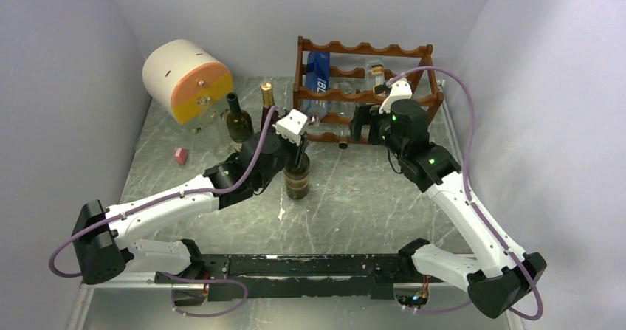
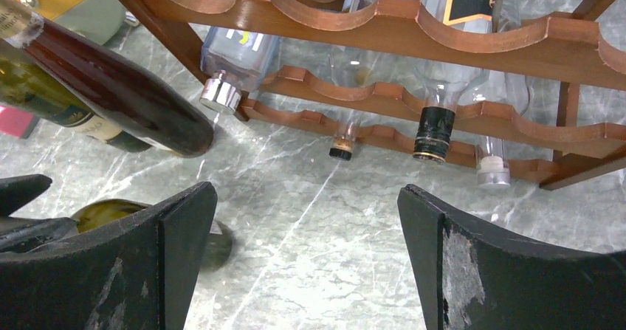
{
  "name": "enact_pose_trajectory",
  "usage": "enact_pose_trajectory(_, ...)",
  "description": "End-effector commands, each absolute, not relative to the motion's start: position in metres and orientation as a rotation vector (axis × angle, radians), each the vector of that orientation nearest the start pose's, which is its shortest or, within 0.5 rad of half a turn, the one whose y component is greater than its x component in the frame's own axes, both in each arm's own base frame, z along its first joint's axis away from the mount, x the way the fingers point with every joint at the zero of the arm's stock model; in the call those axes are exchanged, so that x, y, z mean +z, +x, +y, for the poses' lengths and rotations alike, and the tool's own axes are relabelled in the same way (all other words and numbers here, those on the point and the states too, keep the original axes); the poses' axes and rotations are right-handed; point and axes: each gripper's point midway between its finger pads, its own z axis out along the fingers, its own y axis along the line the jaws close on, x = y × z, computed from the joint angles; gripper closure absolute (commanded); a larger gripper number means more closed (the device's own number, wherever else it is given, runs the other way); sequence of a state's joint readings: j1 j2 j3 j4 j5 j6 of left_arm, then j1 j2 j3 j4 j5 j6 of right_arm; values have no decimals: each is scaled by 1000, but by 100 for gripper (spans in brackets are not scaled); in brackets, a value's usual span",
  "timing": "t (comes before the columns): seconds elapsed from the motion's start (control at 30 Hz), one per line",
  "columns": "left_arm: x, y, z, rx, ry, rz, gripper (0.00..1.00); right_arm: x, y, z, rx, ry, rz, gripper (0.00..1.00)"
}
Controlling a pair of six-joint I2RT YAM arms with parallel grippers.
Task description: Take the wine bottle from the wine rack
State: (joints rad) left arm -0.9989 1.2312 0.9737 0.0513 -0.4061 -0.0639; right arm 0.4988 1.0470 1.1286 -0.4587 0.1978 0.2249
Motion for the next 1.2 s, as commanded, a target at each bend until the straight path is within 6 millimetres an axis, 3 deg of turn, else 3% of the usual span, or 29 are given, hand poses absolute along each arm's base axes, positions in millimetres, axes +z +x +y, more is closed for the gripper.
enact_pose_trajectory(0.0, 285, 283, -289, -372, 468, 1683, 93, 290, 312, 140, 283, -132, 1950, 1)
enact_pose_trajectory(0.17, 300, 277, -268, -368, 418, 1686, 93, 286, 313, 139, 268, -138, 1962, 1)
enact_pose_trajectory(0.37, 307, 271, -229, -286, 348, 1710, 93, 277, 316, 142, 273, -148, 1964, 1)
enact_pose_trajectory(0.67, 310, 288, -126, -133, 41, 1692, 93, 271, 325, 150, 277, -167, 1985, 1)
enact_pose_trajectory(0.83, 310, 309, -74, 18, -92, 1673, 93, 274, 326, 152, 285, -169, 1979, 1)
enact_pose_trajectory(1.0, 301, 331, -28, 103, -236, 1691, 93, 278, 322, 152, 305, -164, 1975, 1)
enact_pose_trajectory(1.17, 303, 338, 10, 146, -383, 1626, 93, 277, 317, 148, 303, -152, 1978, 1)
